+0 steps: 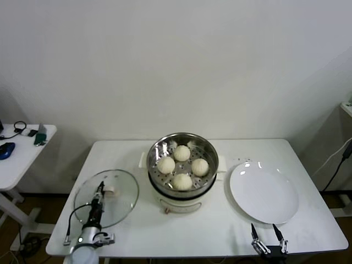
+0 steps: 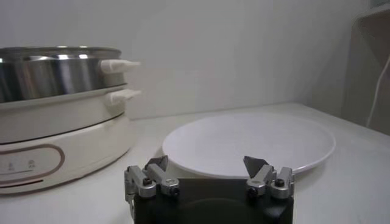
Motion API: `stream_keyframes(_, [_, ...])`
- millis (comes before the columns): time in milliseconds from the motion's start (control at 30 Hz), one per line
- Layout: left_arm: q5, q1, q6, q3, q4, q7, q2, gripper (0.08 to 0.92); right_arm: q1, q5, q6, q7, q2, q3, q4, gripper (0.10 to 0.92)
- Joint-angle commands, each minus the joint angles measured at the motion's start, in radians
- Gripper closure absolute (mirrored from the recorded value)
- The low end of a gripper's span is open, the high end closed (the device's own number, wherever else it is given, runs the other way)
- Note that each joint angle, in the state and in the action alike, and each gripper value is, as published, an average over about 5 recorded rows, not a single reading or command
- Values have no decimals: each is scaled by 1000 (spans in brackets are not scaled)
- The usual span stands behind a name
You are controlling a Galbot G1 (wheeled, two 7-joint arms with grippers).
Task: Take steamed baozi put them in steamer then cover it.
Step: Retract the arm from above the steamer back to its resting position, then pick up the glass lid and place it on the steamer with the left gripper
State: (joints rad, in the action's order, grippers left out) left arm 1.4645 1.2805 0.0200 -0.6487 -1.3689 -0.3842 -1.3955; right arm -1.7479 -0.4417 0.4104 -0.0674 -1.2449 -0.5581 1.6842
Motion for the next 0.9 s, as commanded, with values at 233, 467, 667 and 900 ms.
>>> stream_keyframes(233, [-136,33,-33,12,-164,63,71,856,-7,27,-21,2,1,-10,22,203])
stream_keyframes(467, [-424,94,-228,15,-471,277,273,862,-38,69,-88,22,6,-29,107,203])
stream_keyframes(667, [-558,66,-428,63,-676,406,446,862,-47,78,-87,20,17,-36,130,203])
stream_keyframes(900, [-545,-130,-621,331,-752,475,471,862,-42,76,-75,17,17,-48,132,203])
